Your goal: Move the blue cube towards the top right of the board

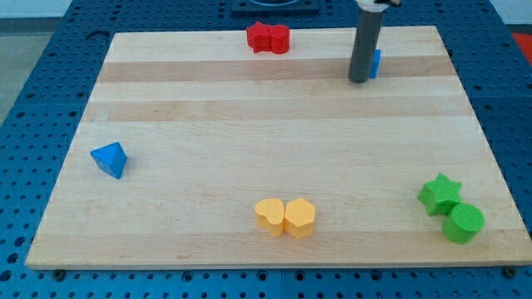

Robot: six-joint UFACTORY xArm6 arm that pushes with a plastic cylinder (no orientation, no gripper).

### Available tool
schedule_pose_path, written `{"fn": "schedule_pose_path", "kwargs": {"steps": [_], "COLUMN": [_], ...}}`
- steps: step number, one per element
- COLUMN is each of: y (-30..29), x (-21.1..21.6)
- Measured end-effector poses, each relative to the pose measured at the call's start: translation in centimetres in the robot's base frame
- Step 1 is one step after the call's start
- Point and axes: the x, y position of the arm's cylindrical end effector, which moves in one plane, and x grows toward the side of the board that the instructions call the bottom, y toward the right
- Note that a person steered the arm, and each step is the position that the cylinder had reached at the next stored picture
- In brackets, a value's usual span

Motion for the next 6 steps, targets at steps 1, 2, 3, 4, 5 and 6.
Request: {"fn": "schedule_pose_path", "kwargs": {"steps": [1, 2, 3, 4, 5, 6], "y": [2.8, 3.1, 1.1, 1.1, 1.6, 1.7], "x": [-2.4, -2.8, -2.5, -3.4, -4.0, -1.9]}}
